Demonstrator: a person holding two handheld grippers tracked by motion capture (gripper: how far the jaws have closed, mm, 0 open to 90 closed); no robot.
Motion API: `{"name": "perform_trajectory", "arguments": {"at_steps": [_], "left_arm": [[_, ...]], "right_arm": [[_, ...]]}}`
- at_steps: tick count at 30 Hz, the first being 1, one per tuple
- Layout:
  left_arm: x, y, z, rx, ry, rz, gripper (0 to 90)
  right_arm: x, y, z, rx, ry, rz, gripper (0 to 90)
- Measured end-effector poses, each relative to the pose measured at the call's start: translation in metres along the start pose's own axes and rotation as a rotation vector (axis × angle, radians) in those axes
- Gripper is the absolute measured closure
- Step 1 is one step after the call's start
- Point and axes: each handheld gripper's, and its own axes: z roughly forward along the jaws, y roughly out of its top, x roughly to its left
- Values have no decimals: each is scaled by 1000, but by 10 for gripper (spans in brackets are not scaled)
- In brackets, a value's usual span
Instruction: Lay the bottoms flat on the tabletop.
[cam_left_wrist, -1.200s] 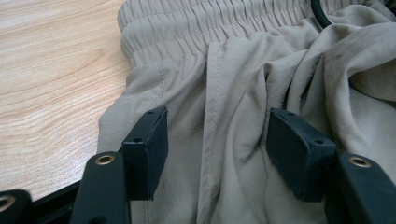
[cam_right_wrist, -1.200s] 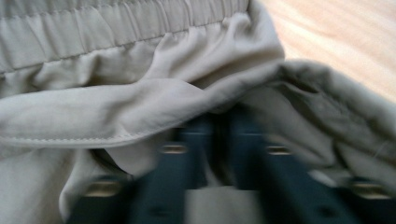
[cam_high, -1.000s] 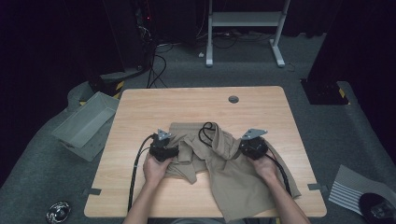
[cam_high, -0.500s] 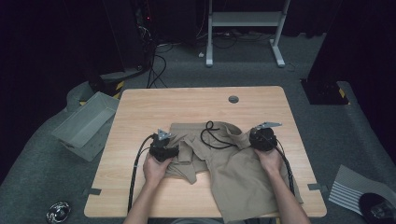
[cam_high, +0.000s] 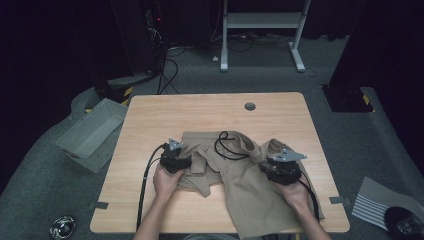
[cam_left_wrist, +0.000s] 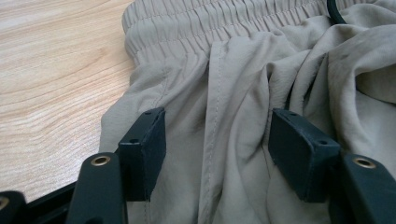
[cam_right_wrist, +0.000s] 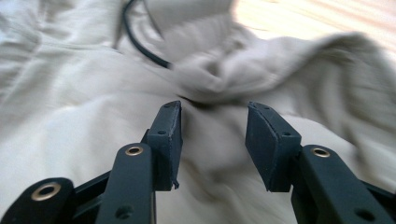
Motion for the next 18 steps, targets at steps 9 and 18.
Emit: {"name": "perform_trajectory", "arguments": {"at_steps": [9,18], "left_arm": [[1,0,0,-2,16,-15,369],[-1,0,-1,-3,25,-4,371]], "right_arm": [[-36,30,35,-29,-112,131,544],[-54,14,31,-10,-154,198,521]]}}
